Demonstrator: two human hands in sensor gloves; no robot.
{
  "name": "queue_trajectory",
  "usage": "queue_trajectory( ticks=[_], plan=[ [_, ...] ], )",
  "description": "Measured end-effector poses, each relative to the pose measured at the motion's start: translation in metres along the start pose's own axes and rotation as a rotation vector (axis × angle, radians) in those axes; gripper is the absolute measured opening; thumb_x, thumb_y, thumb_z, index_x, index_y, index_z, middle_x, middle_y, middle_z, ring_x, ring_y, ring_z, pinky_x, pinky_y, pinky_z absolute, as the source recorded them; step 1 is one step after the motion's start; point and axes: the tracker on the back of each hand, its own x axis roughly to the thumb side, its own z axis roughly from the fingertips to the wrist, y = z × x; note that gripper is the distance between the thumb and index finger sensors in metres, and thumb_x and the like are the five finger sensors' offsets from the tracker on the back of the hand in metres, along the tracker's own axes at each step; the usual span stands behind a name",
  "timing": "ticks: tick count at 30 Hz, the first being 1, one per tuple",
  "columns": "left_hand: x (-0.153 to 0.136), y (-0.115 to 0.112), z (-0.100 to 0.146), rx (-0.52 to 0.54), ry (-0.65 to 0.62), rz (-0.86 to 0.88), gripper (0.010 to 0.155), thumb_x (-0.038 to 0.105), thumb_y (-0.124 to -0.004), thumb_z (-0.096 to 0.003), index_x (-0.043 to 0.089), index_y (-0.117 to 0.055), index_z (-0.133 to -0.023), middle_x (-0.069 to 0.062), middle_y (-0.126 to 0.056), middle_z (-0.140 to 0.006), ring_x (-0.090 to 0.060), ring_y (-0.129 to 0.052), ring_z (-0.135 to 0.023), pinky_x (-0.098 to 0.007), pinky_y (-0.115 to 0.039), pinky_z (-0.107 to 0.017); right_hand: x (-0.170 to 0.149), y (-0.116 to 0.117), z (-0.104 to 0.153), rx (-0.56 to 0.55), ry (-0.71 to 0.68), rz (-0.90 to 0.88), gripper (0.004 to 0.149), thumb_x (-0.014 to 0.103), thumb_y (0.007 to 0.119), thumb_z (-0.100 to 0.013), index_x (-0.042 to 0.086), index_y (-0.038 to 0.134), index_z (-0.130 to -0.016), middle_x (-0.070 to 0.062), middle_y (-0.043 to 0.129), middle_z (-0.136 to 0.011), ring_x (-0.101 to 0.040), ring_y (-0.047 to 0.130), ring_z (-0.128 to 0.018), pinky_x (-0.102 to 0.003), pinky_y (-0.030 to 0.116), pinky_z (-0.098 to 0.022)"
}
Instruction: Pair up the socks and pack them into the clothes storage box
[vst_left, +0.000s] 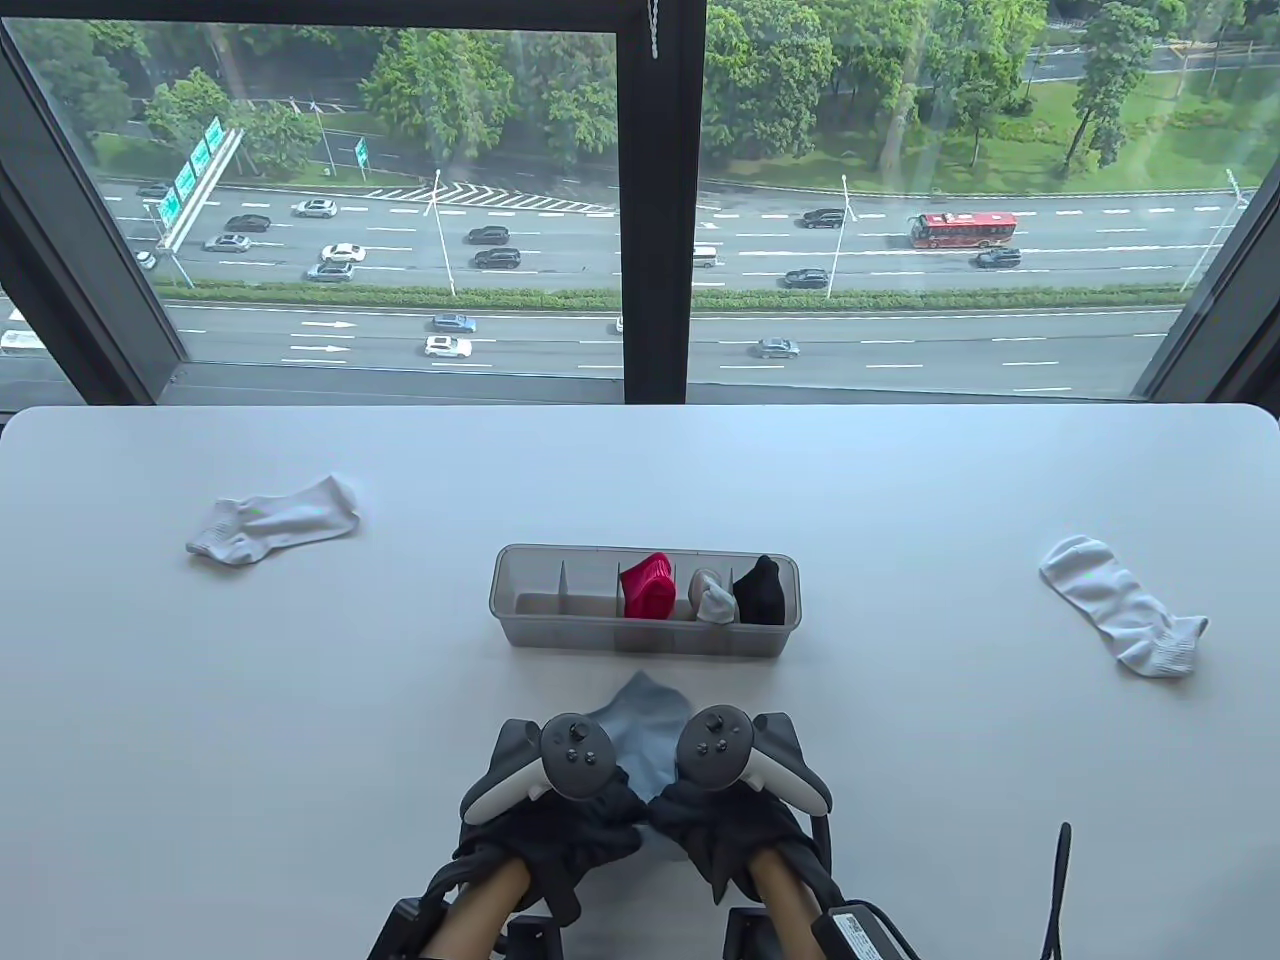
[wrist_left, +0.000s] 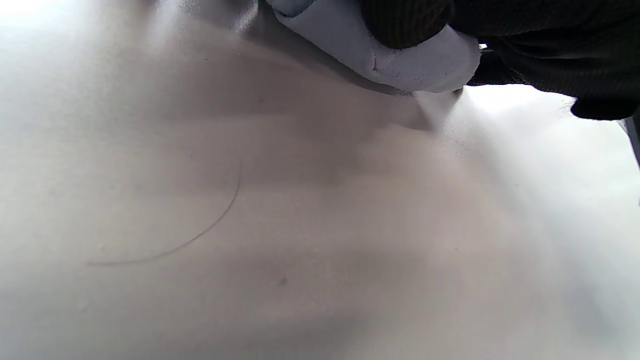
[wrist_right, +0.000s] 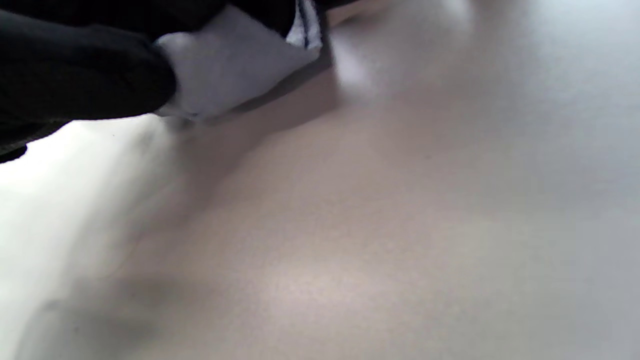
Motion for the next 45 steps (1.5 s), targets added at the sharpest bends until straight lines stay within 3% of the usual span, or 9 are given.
queue_trajectory(
  ticks=[4,9,16,23,28,33,36,42,45],
  plan=[
    [0.000,0.000,0.001,0.016,-0.011,0.001,0.041,0.029,-0.063,-0.0583,0.016,-0.071,-0.097,-0.011,-0.039,-0.118,-0.044,-0.025,-0.111,-0.070,-0.024,-0.075,-0.004,-0.001,0.002,0.037,-0.057,-0.035,0.059,0.044,0.061,-0.061,0.015,0.047,-0.110,-0.031,0.018,-0.116,-0.052,0.009,-0.100,-0.074,0.019,-0.066],
    [0.000,-0.001,0.000,0.015,-0.023,0.014,0.043,0.028,-0.058,-0.0593,0.011,-0.068,-0.097,-0.013,-0.039,-0.118,-0.046,-0.025,-0.110,-0.071,-0.024,-0.074,0.000,0.000,-0.001,0.022,-0.019,0.014,0.038,0.035,0.057,-0.064,0.018,0.066,-0.097,-0.029,0.020,-0.115,-0.053,0.010,-0.100,-0.074,0.021,-0.067],
    [-0.004,0.000,0.000,0.007,-0.028,0.056,0.044,0.027,-0.054,-0.0592,0.008,-0.066,-0.097,-0.014,-0.038,-0.118,-0.045,-0.024,-0.110,-0.071,-0.024,-0.074,-0.004,0.002,0.002,0.056,-0.072,-0.072,0.057,0.041,0.056,-0.063,0.010,0.051,-0.110,-0.032,0.013,-0.115,-0.053,0.004,-0.099,-0.073,0.015,-0.065],
    [-0.002,-0.001,0.002,0.044,-0.019,0.036,0.060,0.038,-0.068,-0.0558,0.027,-0.041,-0.108,-0.013,-0.043,-0.118,-0.044,-0.028,-0.112,-0.072,-0.022,-0.074,-0.004,0.002,-0.003,0.048,-0.022,-0.075,0.041,0.034,0.049,-0.065,0.013,0.062,-0.098,-0.029,0.008,-0.113,-0.051,-0.002,-0.097,-0.071,0.011,-0.065],
    [0.006,-0.005,-0.001,0.067,0.001,-0.067,0.047,0.031,-0.067,-0.0570,0.019,-0.061,-0.102,-0.006,-0.045,-0.117,-0.046,-0.030,-0.111,-0.071,-0.023,-0.075,-0.010,0.001,-0.001,0.023,-0.043,-0.168,0.042,0.032,0.048,-0.066,0.007,0.068,-0.093,-0.028,0.011,-0.114,-0.049,-0.001,-0.098,-0.069,0.009,-0.065],
    [0.001,-0.004,-0.002,0.048,-0.007,-0.028,0.046,0.030,-0.058,-0.0586,0.011,-0.060,-0.101,-0.008,-0.044,-0.117,-0.044,-0.029,-0.111,-0.070,-0.023,-0.075,-0.012,0.000,0.002,0.023,-0.090,-0.145,0.063,0.045,0.055,-0.061,0.010,0.043,-0.112,-0.030,0.014,-0.115,-0.051,0.001,-0.099,-0.070,0.012,-0.066],
    [0.002,-0.006,-0.002,0.025,-0.014,-0.024,0.048,0.033,-0.054,-0.0571,0.010,-0.052,-0.099,-0.010,-0.038,-0.117,-0.045,-0.024,-0.110,-0.070,-0.021,-0.075,-0.011,-0.001,0.001,0.021,-0.082,-0.122,0.046,0.039,0.058,-0.061,0.020,0.057,-0.103,-0.029,0.013,-0.115,-0.051,0.001,-0.098,-0.070,0.012,-0.066],
    [0.008,-0.008,-0.002,0.063,0.007,-0.086,0.058,0.032,-0.063,-0.0575,0.019,-0.032,-0.105,-0.015,-0.040,-0.116,-0.048,-0.027,-0.109,-0.070,-0.023,-0.075,-0.011,0.000,0.000,0.052,-0.086,-0.131,0.043,0.038,0.051,-0.062,0.019,0.062,-0.099,-0.029,0.010,-0.115,-0.051,-0.002,-0.097,-0.070,0.010,-0.065],
    [0.008,-0.005,-0.002,0.101,0.003,-0.085,0.046,0.030,-0.063,-0.0575,0.012,-0.058,-0.099,-0.014,-0.049,-0.114,-0.048,-0.035,-0.109,-0.070,-0.026,-0.075,-0.011,0.000,0.001,0.029,-0.074,-0.147,0.045,0.040,0.052,-0.062,0.017,0.062,-0.099,-0.028,0.012,-0.115,-0.050,-0.001,-0.098,-0.069,0.010,-0.065]
  ],
)
